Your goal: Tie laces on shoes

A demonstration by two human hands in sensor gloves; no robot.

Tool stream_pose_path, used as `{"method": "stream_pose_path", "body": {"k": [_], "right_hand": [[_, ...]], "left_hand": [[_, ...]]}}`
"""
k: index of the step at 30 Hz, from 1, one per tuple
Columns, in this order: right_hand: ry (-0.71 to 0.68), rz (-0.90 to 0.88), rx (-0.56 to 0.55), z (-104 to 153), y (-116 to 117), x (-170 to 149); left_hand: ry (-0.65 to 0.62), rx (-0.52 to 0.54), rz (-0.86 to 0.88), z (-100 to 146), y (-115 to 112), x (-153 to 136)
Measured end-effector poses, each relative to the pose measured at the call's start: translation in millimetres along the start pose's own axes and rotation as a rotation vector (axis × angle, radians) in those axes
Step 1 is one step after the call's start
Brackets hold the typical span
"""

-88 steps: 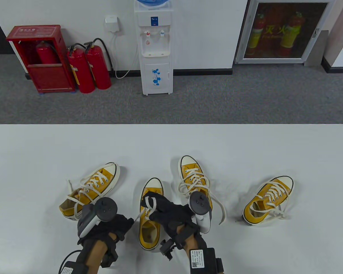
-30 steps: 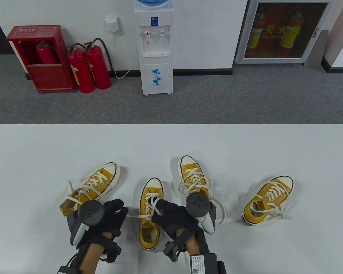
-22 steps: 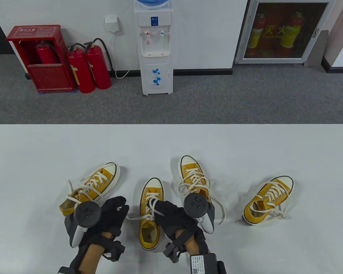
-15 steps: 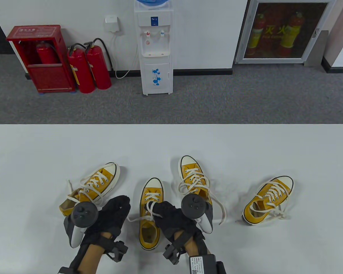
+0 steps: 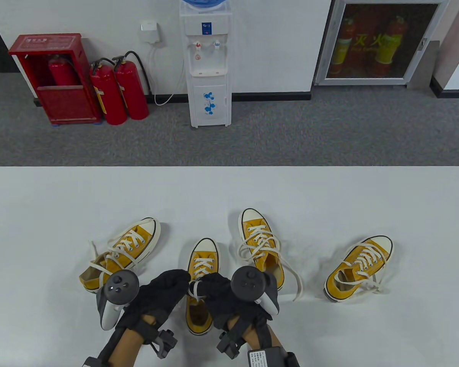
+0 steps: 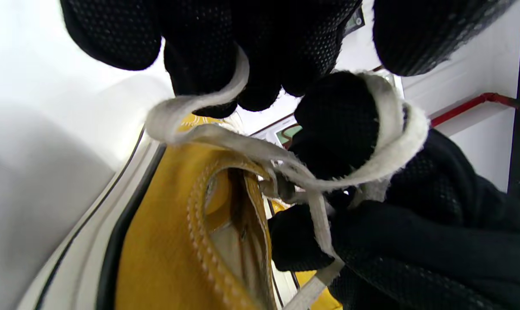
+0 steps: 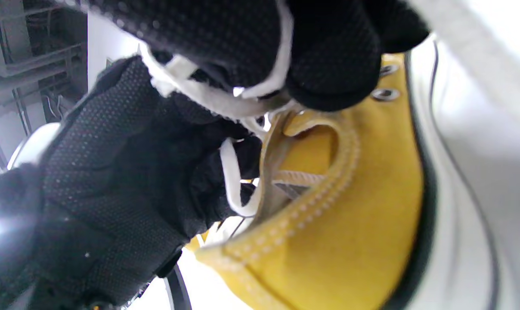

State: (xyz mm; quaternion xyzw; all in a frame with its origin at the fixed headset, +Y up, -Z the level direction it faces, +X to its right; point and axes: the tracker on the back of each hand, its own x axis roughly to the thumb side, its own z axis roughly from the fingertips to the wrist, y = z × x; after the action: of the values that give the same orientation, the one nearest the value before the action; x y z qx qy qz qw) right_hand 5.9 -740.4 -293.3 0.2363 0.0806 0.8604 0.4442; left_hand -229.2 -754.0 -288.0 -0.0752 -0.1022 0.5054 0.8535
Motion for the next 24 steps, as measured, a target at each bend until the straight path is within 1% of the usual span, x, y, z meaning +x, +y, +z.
{"method": "stream_pose_path", "body": {"k": [4,10,16,18,20,21,24], "right_hand": [[-0.015,0.054,-0.012,0.7,2.2,3.8],[-0.024,0.106,-0.033,1.7,3.2,6.8],[-0.029,0.158,-0.025,1.2,3.1,7.3],[-0.014,0.137,-0.018,1.1,-0.1,7.0],[0.005,0.128,-0.016,1.2,-5.1,4.6],[0.017,0.106,-0.022,1.4,-8.7,2.0],[0.042,0.028,-0.018,1.8,-16.0,-4.8]], "left_hand": [[-0.002,0.005,-0.031,0.0,-2.1,2.1],[-0.015,0.073,-0.103,2.5,-2.3,10.0],[-0.019,0.082,-0.211,2.0,-5.4,12.6],[-0.014,0.091,-0.231,2.2,-4.1,12.9],[-0.002,0.124,-0.256,2.8,0.2,11.2],[0.008,0.146,-0.268,3.1,3.8,9.5],[0.033,0.163,-0.281,3.0,11.5,4.5]]}}
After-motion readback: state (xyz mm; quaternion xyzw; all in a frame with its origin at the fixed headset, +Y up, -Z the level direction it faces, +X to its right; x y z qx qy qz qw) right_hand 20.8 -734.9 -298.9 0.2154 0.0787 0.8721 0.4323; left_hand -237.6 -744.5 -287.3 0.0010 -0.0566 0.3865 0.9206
